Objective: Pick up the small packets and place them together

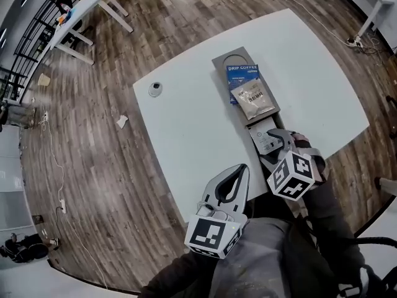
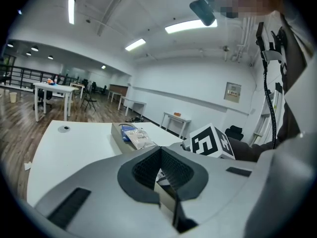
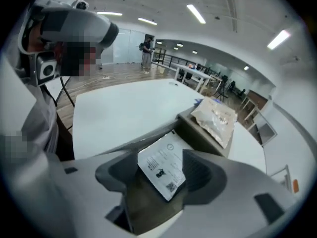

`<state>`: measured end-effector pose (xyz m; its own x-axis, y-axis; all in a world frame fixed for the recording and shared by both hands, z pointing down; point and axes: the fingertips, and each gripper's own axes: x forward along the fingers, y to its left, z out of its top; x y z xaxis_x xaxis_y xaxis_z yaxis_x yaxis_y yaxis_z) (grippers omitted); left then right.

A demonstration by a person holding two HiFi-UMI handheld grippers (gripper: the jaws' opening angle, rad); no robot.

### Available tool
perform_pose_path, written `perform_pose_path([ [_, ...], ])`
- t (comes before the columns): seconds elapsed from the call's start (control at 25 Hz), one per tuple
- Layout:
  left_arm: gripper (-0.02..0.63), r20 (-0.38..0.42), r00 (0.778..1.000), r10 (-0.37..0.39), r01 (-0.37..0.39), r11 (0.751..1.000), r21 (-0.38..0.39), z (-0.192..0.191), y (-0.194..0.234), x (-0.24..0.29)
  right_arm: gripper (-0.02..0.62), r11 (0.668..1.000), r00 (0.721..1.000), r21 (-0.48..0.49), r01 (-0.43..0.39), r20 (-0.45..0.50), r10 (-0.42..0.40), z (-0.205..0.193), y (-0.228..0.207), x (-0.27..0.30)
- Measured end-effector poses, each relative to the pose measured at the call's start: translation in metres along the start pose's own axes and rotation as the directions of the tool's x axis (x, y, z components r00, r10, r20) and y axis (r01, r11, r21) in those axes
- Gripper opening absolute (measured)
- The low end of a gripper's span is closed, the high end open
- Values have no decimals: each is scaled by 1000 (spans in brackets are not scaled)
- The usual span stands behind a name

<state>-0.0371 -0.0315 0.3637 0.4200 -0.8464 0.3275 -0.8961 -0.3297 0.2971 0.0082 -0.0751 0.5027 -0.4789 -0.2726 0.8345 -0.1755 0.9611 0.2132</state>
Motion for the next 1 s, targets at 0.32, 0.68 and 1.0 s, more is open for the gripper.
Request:
perform_pose_path([
  [0.32, 3, -53, 999, 14, -18, 997, -70, -10, 23, 33, 253, 997, 989, -58, -51, -141, 43, -15, -6, 16],
  [0.68, 3, -63, 998, -7, 2, 996, -85, -13, 24, 39, 54, 999, 989, -36, 41, -138, -46, -15, -25, 15],
  [1.0, 3, -3, 999, -46, 46, 999, -26, -1, 5, 8, 51, 995, 986, -2, 102, -133, -102, -15, 3, -15],
])
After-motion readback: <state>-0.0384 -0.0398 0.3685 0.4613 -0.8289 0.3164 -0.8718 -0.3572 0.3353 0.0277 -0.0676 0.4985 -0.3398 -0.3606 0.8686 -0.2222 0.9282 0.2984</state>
